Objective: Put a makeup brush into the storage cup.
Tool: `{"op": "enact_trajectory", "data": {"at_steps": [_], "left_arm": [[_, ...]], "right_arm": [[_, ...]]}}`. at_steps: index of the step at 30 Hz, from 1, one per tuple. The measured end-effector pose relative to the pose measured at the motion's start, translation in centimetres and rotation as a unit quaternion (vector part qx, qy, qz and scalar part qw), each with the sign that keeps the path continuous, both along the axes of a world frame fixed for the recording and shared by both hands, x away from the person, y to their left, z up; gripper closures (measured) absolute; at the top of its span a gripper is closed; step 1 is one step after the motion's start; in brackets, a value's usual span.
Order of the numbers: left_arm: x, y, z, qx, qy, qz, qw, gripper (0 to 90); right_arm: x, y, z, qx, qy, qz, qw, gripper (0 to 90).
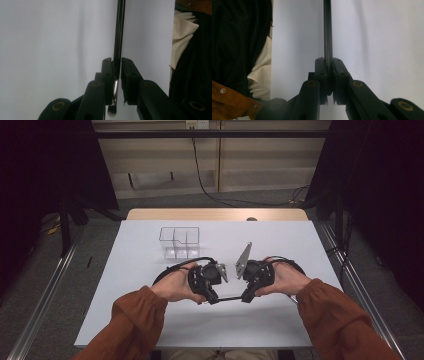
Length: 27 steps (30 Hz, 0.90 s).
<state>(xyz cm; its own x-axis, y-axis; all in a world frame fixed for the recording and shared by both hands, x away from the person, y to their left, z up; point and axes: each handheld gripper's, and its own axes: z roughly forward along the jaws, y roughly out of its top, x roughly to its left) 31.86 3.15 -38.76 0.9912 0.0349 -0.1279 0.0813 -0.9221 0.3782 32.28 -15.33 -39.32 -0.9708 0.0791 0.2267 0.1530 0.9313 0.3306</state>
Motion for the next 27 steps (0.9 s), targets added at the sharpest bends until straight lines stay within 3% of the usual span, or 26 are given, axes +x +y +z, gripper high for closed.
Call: {"op": "enact_trajectory", "data": {"at_steps": [6,14,19,27], "left_arm": [[0.1,0.6,-0.3,-0.031,-0.006,0.022,0.9993,69.3],[0.6,1.4,-0.6,-0.044,-0.014,0.055,0.9974,45.9],[0.9,1.7,-0.9,-0.047,-0.04,0.091,0.9939,23.9],[1.1,2.9,-0.9,-0.077,-0.043,0.113,0.9897,11.1]], "right_arm": [[0.1,-0.3,0.1,0.003,0.0,-0.01,0.9999,84.3],[0.3,-0.6,-0.1,0.002,0.001,-0.021,0.9998,84.3],[0.4,-1.1,-0.1,0.01,-0.003,-0.031,0.9995,84.3],[0.3,-1.8,-0.1,0.009,-0.001,-0.044,0.999,84.3]]}}
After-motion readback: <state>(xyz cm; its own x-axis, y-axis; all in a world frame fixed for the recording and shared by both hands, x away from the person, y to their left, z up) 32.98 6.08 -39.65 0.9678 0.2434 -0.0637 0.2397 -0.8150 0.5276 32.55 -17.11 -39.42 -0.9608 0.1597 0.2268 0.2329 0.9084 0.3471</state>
